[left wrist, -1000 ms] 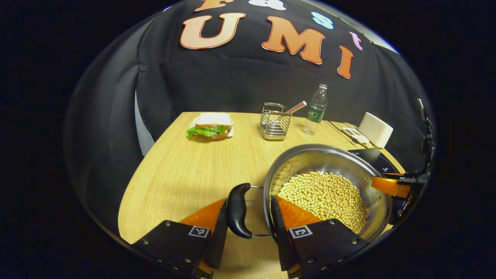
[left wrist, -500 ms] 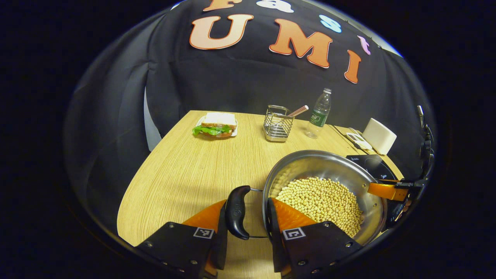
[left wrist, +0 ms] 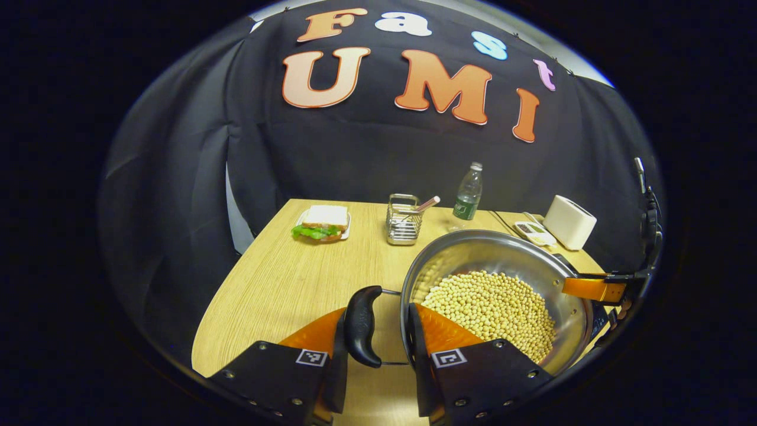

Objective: First push the handle of the pot to place it horizontally, then grasp the pot with both hands and set it on the induction cooktop.

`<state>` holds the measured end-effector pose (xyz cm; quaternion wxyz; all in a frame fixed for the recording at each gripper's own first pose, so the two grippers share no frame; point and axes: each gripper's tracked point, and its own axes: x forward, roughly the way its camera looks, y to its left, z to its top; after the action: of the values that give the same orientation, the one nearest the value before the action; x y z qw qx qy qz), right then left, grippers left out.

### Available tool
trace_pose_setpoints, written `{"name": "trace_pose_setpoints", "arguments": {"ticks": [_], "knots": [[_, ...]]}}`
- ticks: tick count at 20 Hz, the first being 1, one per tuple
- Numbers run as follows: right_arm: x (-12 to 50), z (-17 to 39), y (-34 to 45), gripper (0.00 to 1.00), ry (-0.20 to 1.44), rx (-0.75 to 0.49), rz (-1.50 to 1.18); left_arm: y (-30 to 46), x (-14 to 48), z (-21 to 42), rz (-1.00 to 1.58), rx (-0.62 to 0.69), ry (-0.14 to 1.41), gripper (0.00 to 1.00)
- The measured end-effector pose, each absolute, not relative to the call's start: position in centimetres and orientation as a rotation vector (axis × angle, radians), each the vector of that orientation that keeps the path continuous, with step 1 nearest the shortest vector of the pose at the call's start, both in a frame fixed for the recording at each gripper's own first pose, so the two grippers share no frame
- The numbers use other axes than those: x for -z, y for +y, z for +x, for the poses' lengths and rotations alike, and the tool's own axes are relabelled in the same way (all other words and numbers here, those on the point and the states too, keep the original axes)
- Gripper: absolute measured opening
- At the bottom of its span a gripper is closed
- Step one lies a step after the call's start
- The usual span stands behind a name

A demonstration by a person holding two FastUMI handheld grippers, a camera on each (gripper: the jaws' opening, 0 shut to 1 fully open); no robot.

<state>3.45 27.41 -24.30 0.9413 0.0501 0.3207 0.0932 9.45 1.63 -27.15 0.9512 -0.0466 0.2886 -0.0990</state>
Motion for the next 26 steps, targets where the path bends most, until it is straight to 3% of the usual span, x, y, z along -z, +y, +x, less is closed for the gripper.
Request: {"name": "trace_pose_setpoints", "arguments": {"ticks": [10,21,22,23,24,26], "knots": [[20.6,3.8,17.4,0.49,0.626,-0.145,0.096,-8.1,23.8,8.1,-0.106,0.252,0.581,0.48],[20.8,5.4,7.6,0.49,0.631,-0.084,0.073,-18.7,24.8,7.6,-0.106,0.319,0.624,0.49],[21.0,5.5,7.1,0.44,0.635,-0.081,0.075,-19.4,25.0,7.6,-0.104,0.324,0.629,0.49],[21.4,5.8,6.6,0.49,0.642,-0.079,0.077,-20.1,25.2,7.7,-0.099,0.326,0.633,0.49],[21.8,6.0,6.1,0.44,0.650,-0.078,0.081,-20.6,25.4,7.7,-0.093,0.326,0.637,0.49],[22.6,6.3,5.4,0.49,0.664,-0.078,0.087,-21.6,26.2,7.8,-0.084,0.325,0.650,0.48]]}}
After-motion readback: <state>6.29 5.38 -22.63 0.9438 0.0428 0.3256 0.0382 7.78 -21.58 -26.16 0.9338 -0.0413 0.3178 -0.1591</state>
